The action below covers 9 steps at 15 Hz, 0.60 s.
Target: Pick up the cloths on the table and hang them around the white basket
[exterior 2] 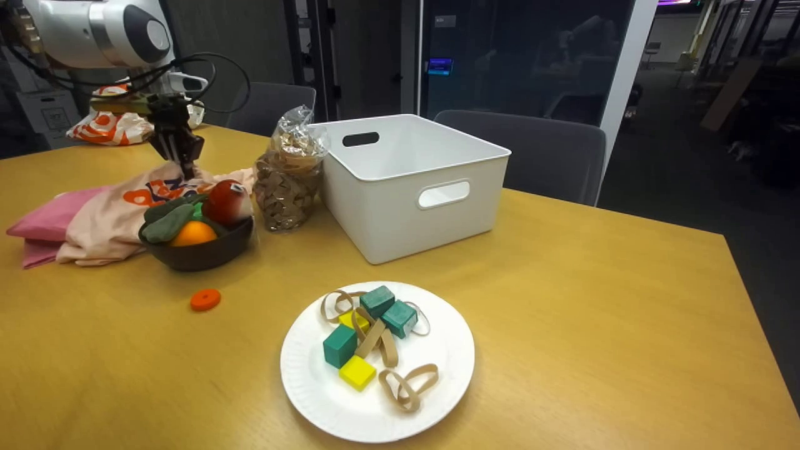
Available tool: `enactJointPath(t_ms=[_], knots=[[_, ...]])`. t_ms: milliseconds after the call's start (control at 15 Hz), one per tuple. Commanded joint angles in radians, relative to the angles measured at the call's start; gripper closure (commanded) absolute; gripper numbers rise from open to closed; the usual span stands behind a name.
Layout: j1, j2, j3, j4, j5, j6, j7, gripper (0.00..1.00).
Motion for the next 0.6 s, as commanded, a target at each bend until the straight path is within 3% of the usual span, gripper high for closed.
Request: enactJointPath(t_ms=[0, 267, 533], knots=[[-0.045, -0.051, 0.026, 0.014, 0.084, 0.001, -0.068, 0.90], [-0.087, -0.094, 0.040, 0.016, 0.172, 0.027, -0.118, 0.91], [-0.117, -0.161, 0.029, -0.029, 0.217, 0.174, -0.112, 0.90]])
